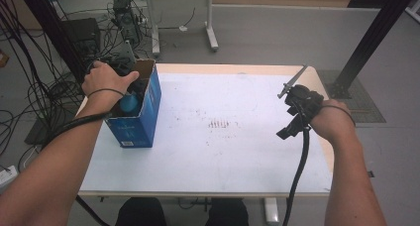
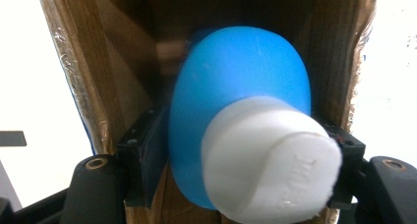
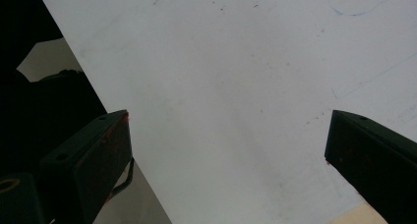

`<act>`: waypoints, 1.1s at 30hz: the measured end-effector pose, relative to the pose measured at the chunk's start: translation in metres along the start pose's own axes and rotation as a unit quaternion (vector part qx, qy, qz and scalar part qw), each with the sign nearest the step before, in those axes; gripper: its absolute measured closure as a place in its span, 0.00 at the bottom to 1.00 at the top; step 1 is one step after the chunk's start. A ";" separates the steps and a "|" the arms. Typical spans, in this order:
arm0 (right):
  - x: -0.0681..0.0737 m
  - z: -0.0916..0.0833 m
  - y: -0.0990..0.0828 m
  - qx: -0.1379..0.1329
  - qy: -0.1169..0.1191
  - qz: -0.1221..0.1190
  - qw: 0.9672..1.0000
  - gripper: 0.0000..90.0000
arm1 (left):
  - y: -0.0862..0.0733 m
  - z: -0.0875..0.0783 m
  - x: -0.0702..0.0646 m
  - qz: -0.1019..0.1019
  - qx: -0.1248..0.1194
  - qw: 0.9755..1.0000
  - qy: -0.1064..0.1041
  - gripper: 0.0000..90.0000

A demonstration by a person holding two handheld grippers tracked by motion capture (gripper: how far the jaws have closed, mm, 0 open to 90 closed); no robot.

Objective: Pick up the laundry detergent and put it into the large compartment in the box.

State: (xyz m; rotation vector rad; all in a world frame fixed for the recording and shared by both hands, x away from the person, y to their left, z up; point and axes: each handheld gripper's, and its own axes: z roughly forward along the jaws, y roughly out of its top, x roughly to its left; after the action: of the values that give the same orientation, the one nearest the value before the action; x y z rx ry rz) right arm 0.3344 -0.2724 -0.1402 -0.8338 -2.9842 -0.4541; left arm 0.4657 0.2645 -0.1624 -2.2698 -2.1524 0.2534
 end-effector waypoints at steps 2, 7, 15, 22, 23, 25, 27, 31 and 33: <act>0.000 0.000 0.000 0.000 0.000 0.001 1.000 0.04 | 0.001 0.000 0.001 0.000 0.002 1.000 -0.001 0.35; -0.001 0.000 0.001 0.000 0.001 0.001 1.000 0.04 | 0.001 -0.002 -0.001 0.001 0.000 1.000 0.001 0.31; -0.001 0.001 0.000 0.000 0.001 0.001 1.000 0.04 | 0.001 -0.009 -0.010 0.008 0.002 1.000 0.020 0.28; 0.000 0.000 0.003 0.000 0.001 -0.001 1.000 0.04 | -0.003 -0.025 -0.007 0.012 -0.004 1.000 0.016 0.28; 0.000 0.000 0.004 0.001 0.000 -0.001 1.000 0.04 | -0.004 -0.028 -0.007 0.013 -0.006 1.000 0.015 0.27; 0.000 0.000 0.005 0.000 -0.001 -0.003 1.000 0.04 | -0.005 -0.035 -0.007 0.016 -0.010 1.000 0.018 0.25; 0.001 -0.001 0.006 0.000 -0.001 -0.004 1.000 0.04 | -0.009 -0.044 -0.006 0.020 -0.017 1.000 0.016 0.23; 0.001 -0.001 0.009 0.002 -0.002 -0.005 1.000 0.04 | -0.013 -0.059 -0.009 0.034 -0.022 0.999 0.014 0.18; 0.001 0.000 0.010 0.003 -0.001 -0.006 1.000 0.04 | -0.015 -0.065 -0.010 0.043 -0.023 0.999 0.012 0.17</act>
State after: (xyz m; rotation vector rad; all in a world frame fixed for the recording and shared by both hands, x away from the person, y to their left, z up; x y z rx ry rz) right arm 0.3382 -0.2640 -0.1370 -0.8182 -2.9929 -0.4451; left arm 0.4587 0.2623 -0.0950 -2.3803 -2.0745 0.1788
